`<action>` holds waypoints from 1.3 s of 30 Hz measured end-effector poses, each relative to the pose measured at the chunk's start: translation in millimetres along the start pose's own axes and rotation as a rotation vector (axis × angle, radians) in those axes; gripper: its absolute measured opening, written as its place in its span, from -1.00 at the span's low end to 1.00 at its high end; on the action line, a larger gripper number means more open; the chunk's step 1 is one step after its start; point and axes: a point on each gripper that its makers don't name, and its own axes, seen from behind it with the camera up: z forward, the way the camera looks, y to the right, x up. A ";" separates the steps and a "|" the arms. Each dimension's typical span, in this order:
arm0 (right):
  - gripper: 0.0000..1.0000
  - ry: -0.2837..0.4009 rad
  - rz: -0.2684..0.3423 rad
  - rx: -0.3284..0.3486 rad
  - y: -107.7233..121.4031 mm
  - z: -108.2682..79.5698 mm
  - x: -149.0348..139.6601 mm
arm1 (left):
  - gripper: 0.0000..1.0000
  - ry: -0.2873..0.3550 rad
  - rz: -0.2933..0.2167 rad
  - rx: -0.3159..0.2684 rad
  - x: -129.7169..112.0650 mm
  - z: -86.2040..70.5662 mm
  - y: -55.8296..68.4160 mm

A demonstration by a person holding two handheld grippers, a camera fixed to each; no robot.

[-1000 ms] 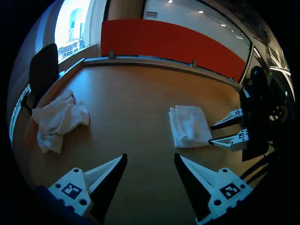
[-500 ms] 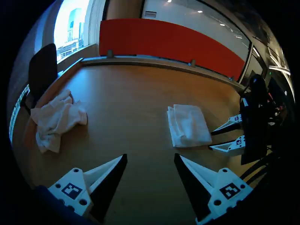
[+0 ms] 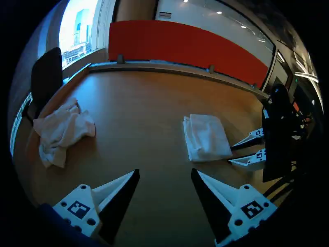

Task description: Fold towel

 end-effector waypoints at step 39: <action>-0.90 0.084 -0.016 -0.046 16.8 -35.6 58.2 | 0.86 0.017 0.007 -0.003 7.1 -2.2 1.0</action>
